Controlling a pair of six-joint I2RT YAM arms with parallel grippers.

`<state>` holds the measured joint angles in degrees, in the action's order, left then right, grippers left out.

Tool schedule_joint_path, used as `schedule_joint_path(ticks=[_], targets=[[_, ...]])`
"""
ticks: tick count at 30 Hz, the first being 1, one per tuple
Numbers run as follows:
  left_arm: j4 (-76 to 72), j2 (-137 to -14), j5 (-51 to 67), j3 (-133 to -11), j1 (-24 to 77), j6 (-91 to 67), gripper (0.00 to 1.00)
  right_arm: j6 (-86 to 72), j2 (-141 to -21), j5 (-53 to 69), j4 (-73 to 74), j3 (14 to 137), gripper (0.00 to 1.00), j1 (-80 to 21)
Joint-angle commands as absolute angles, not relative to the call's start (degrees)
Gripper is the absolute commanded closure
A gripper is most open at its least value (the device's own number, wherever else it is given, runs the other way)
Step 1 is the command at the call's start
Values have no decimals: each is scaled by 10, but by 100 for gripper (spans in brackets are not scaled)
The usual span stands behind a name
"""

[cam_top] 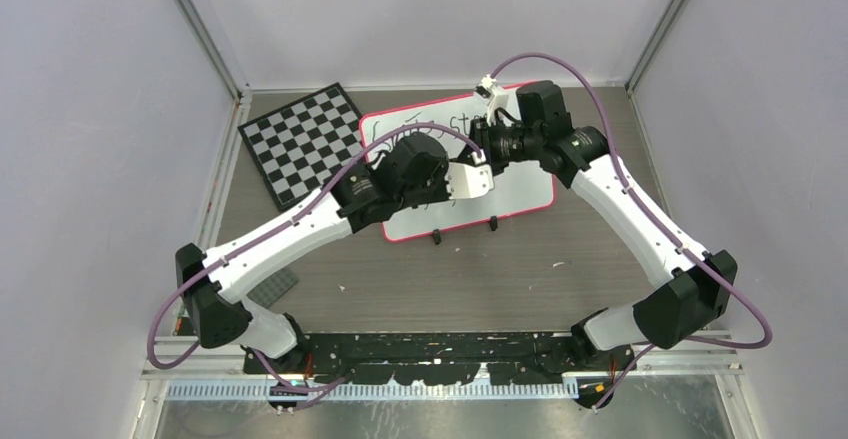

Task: Write a sentence on the whiteboard
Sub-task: Close the whiteboard marker at the center of the board.

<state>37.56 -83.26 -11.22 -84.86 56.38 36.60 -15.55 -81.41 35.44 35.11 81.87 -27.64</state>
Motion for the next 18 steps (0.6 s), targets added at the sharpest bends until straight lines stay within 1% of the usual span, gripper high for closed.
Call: schedule_joint_path(ticks=[1, 2, 4, 9, 11, 13, 15, 18], targets=[[304, -794, 36, -916, 566, 327, 80, -160, -826, 341, 303, 820, 100, -257], [330, -787, 75, -914, 548, 312, 71, -160, -824, 343, 299, 821, 100, -249], [365, -770, 136, -900, 509, 287, 61, -165, -818, 353, 287, 820, 100, -234], [411, -720, 310, -857, 380, 232, 47, -189, -792, 407, 227, 803, 100, -203], [415, -725, 377, -861, 301, 171, 44, -195, -781, 442, 199, 794, 100, -200], [439, -745, 471, -886, 249, 152, 45, -196, -773, 503, 177, 788, 100, -200], [455, -757, 541, -898, 229, 157, 46, -210, -770, 549, 157, 782, 100, -200], [415, -743, 569, -870, 229, 157, 45, -230, -776, 602, 140, 783, 100, -201]])
